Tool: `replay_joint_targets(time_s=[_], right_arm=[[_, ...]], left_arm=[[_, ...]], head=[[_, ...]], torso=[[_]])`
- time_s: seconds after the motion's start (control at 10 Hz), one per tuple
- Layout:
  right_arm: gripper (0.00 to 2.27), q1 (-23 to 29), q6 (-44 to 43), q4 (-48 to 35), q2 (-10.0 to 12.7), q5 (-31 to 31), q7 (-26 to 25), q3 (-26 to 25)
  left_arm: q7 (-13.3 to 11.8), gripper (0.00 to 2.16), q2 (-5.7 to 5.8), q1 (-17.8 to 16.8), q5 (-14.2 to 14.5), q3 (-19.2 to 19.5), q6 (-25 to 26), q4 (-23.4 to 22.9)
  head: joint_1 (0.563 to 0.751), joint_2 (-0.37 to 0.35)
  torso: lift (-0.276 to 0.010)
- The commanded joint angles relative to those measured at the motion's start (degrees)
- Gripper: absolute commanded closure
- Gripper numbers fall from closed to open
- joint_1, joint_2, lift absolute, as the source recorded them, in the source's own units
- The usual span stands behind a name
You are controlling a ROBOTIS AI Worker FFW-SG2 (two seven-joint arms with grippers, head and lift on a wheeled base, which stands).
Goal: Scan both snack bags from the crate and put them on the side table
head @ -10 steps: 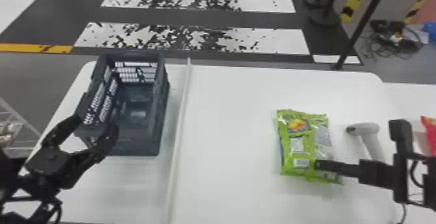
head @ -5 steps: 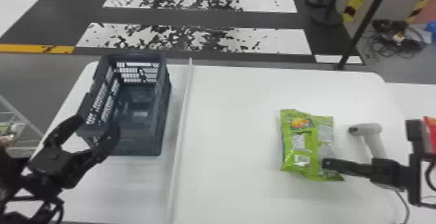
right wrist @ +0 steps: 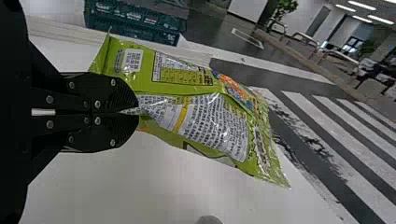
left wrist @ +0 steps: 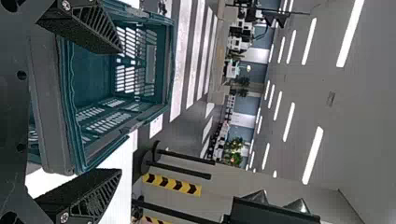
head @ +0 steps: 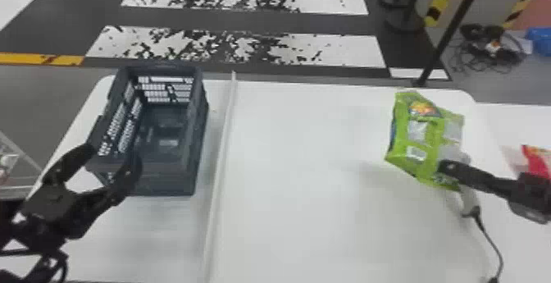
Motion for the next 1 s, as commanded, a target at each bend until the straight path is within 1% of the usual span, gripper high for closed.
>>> replay_joint_targets(time_s=[0.0,0.1,0.2,0.3,0.5,0.6,0.7,0.8,0.9], right_arm=[[2.26,-1.1,-4.4,0.0,0.9,-1.2,-2.5,-5.3],[2.26,-1.2,-8.4,0.3,0.9,-1.1,-5.8,-7.6],[2.26,-1.2,-13.9,1.6,1.9,-0.8,-8.8,-9.8],[2.26,-1.2,-19.2,3.4,2.6,-0.2,-11.5,-11.6],[2.26,-1.7,-29.4,10.1,2.5,-0.8,-19.1,-13.6],[2.26,-3.0,-34.3,15.7,1.3,-0.9,-20.9,-13.8],[2.26,-4.4,-36.9,20.8,0.0,-1.0,-21.4,-13.8],[2.18,-6.0,-40.6,26.4,-1.5,-0.9,-21.6,-13.0],[2.03,-7.8,-45.0,32.0,-3.2,-0.6,-22.8,-12.1]], left_arm=[[0.0,0.09,0.01,0.1,0.0,0.1,0.0,0.0],[0.0,0.09,0.01,0.1,0.0,0.1,0.0,0.0],[0.0,0.09,0.01,0.1,0.0,0.3,0.0,0.0],[0.0,0.09,0.10,0.1,0.0,0.4,0.0,-0.2],[-0.1,0.09,0.01,0.1,0.0,0.4,0.0,-0.3],[0.0,0.09,0.01,0.1,0.0,0.4,0.0,-0.3],[-0.1,0.09,0.10,0.1,0.0,0.4,0.0,-0.3],[-0.1,0.09,0.10,0.1,0.0,0.4,0.0,-0.3],[-0.1,0.09,0.10,0.0,0.1,0.3,0.0,-0.3]], head=[[0.695,-0.073],[0.695,-0.121],[0.695,-0.144],[0.695,-0.200],[0.695,-0.309],[0.695,-0.340],[0.695,-0.350],[0.695,-0.350],[0.695,-0.350]], torso=[[-0.087],[-0.087],[-0.087],[-0.087],[-0.087],[-0.087],[-0.087],[-0.087],[-0.087]])
